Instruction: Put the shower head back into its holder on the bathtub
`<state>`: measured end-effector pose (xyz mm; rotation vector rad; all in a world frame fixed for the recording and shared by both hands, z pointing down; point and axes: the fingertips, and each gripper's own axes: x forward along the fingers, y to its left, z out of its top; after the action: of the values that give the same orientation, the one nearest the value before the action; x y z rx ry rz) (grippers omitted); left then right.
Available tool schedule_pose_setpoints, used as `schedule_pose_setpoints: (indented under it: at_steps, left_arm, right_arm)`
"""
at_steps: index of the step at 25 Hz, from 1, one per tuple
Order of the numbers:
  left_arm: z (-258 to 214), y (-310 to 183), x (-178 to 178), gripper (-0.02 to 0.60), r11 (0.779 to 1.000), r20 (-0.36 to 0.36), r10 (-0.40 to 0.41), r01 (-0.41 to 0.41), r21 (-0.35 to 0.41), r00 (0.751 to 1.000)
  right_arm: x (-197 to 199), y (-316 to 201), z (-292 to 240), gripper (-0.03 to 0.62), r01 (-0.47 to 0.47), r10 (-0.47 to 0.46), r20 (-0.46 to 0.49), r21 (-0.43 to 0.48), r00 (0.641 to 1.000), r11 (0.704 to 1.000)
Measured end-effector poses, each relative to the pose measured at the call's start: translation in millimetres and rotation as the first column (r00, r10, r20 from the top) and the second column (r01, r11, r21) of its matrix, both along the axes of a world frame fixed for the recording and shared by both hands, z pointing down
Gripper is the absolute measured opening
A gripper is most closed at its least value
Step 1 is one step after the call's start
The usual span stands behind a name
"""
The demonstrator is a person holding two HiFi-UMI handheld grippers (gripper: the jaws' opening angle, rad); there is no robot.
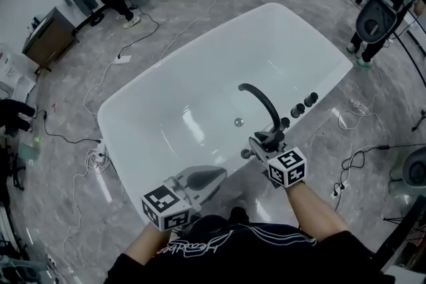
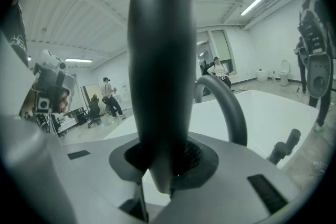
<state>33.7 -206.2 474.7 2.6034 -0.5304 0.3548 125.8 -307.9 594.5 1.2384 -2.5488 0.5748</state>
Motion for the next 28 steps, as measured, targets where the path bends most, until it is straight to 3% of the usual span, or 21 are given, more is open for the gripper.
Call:
schedule_pose_setpoints:
  at_steps: [8, 15, 28]
  left_arm:
    - [-5, 7, -33, 0.005, 0.997, -0.033, -0.063, 0.061, -0.044, 0.997]
    - [-3, 1, -67, 0.005, 0.992, -0.003, -0.1, 0.1, -0.071, 0.995]
    - [3, -5, -104, 0.005, 0.98, 0.008, -0.172, 0.172, -0.104, 0.985]
  right_arm:
    - [-16, 2, 59, 0.092, -0.005, -0.001, -0.101, -0.057, 0.995, 0.998]
    - [-18, -12, 100, 0.092, -0.077, 0.058, -0.155, -0.123, 0.986, 0.989]
    - [-29, -9, 152, 0.092, -0.067, 0.013, -0.281, -0.185, 0.96, 0.98]
